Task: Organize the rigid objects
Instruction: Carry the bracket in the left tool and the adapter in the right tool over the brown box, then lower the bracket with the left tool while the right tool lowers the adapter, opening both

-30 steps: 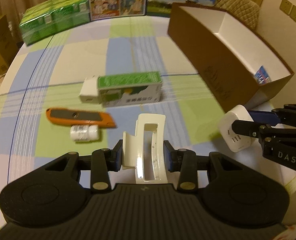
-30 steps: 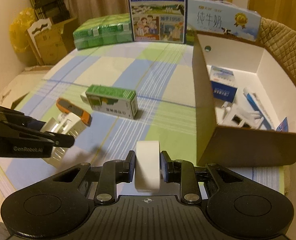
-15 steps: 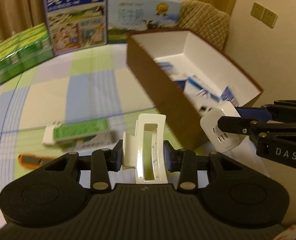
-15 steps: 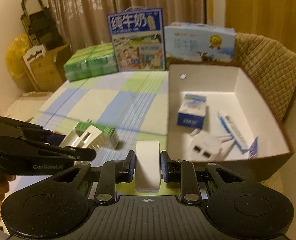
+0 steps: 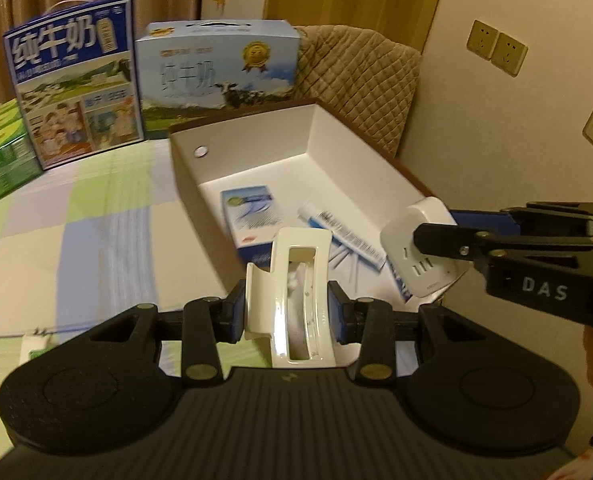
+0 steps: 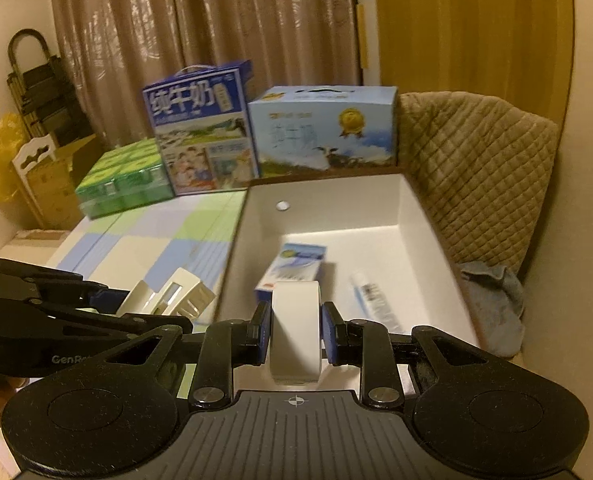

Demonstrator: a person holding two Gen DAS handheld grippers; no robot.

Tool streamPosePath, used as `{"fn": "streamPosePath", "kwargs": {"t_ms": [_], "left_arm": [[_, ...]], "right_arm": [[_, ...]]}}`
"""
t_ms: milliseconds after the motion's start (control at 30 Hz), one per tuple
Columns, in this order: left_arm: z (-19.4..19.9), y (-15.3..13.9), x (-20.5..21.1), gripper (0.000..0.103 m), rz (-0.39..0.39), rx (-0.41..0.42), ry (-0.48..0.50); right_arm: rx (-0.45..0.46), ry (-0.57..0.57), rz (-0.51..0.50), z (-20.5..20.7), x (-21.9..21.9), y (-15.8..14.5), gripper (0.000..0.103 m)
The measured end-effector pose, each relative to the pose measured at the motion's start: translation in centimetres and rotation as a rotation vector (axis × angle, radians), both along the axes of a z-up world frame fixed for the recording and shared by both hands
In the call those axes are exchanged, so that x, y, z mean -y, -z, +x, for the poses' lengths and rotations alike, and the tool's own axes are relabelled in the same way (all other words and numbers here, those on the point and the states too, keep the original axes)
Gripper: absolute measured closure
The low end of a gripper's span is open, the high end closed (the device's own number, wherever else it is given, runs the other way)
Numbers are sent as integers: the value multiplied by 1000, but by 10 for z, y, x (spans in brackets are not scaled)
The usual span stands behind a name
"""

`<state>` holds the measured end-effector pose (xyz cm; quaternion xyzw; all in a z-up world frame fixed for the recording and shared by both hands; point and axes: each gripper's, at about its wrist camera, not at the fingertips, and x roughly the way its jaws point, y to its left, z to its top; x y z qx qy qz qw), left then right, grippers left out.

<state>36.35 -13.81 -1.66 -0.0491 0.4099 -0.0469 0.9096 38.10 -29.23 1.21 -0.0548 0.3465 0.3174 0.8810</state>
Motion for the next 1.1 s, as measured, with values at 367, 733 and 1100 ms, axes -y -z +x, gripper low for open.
{"fn": "streamPosePath", "kwargs": {"t_ms": [367,733,1100], "left_arm": [[79,14,18,68,2,-33,-37],[152,40,21,68,-28,-83,-122],[214,64,3,68,-27,-120,-190]], "right_arm": [[-23,0,-40,74,8,20,80],[-75,-2,-55,155,-5,53,80],[-112,4,-50,218,-25,80,80]]}}
